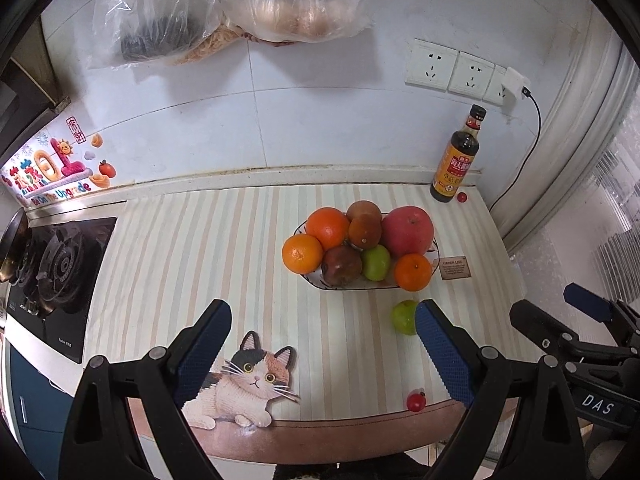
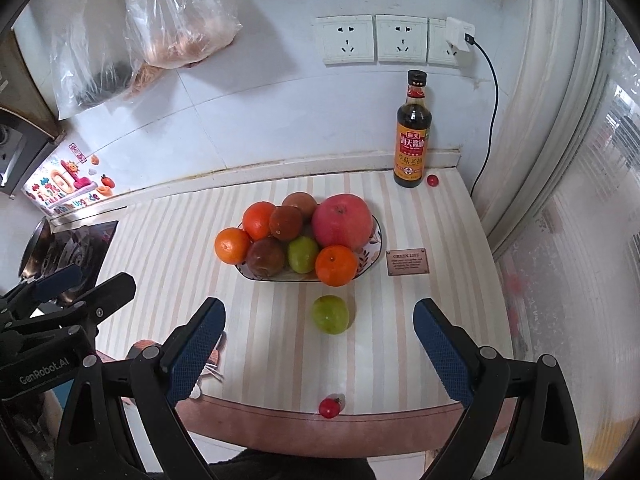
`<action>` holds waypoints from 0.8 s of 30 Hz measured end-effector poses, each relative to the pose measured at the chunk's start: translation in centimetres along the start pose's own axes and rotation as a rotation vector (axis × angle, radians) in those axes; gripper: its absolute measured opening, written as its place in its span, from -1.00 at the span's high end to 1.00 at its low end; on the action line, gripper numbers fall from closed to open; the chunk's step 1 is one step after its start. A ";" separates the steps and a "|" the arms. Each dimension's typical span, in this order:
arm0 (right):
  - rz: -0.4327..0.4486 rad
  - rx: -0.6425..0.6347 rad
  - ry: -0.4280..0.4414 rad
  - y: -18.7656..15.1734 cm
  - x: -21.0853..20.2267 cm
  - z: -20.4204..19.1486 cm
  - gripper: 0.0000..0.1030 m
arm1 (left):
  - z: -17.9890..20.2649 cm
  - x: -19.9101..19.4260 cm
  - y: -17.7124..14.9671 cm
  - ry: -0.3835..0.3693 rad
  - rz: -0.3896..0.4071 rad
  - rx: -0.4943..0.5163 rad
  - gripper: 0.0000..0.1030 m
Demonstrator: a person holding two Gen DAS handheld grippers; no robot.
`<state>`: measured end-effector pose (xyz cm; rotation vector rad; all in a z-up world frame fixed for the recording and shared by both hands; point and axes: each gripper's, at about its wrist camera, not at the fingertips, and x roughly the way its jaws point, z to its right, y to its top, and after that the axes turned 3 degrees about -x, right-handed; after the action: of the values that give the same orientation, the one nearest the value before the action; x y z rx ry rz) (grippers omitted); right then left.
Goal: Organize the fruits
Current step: 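Withdraw both tools from the plate toward the remaining green apple and tomato, then grasp the red tomato with the left tool while the right tool grasps the green apple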
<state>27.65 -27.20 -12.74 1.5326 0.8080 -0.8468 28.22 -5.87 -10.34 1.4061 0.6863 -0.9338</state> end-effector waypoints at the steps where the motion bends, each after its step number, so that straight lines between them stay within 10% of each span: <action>1: -0.003 0.003 0.003 0.0 0.1 0.1 -0.89 | 0.0 0.1 0.0 0.003 0.000 0.000 -0.83; 16: -0.299 0.165 0.110 -3.3 17.6 5.7 -0.95 | 0.2 14.4 -3.1 0.165 -0.249 -0.022 -0.99; 24: -0.406 0.212 0.164 -4.7 26.1 6.0 -0.57 | 0.9 20.8 -5.5 0.185 -0.387 -0.004 -0.99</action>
<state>36.27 -31.63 -38.10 1.6658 1.2073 -1.1418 33.70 -9.16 -30.90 1.3922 1.1276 -1.1070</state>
